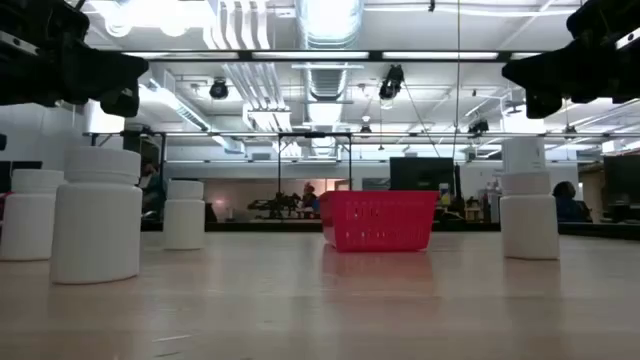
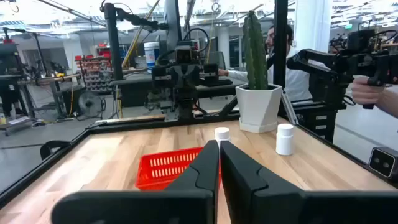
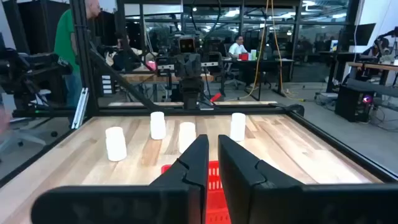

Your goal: Pick and place pill bottles into a basket

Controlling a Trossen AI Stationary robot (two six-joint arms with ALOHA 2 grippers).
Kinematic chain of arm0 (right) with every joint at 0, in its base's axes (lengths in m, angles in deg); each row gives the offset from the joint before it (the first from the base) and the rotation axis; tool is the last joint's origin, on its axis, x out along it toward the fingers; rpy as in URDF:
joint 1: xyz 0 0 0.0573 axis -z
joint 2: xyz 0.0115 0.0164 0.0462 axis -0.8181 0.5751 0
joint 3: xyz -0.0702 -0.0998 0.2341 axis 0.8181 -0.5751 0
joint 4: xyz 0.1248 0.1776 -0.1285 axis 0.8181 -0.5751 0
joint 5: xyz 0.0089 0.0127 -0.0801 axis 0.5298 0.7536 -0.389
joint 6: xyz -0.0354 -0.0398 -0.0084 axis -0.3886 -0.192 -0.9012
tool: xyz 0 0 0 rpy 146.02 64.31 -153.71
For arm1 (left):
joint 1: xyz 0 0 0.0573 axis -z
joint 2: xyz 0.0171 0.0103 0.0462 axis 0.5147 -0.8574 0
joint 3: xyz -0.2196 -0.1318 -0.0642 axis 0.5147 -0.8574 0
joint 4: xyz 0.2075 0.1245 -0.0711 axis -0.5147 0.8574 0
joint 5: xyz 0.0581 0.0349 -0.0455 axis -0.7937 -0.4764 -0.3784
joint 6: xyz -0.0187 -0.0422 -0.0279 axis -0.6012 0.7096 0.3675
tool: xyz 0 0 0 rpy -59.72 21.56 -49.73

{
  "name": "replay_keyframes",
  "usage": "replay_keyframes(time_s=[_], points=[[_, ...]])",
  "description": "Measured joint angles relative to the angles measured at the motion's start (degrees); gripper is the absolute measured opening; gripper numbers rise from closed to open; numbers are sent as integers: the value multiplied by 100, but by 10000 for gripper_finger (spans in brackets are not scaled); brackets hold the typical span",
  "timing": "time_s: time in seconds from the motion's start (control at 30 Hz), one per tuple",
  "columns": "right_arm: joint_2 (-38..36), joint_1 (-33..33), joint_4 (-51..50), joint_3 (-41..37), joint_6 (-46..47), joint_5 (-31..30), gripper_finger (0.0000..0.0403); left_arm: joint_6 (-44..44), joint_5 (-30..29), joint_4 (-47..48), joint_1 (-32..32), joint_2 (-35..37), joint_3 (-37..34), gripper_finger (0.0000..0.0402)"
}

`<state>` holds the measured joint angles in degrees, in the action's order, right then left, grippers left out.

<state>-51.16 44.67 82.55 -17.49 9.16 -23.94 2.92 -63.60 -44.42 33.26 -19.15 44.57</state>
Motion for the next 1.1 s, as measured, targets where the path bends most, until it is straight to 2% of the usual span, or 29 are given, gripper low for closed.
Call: replay_keyframes(time_s=[0.9,1.1], points=[[0,0,725,-7,-45,-9,28,-4,2,5,-2,-14,-7,0],[-2,2,1525,-4,193,-9,28,-4,4,10,0,-15,-7,0]])
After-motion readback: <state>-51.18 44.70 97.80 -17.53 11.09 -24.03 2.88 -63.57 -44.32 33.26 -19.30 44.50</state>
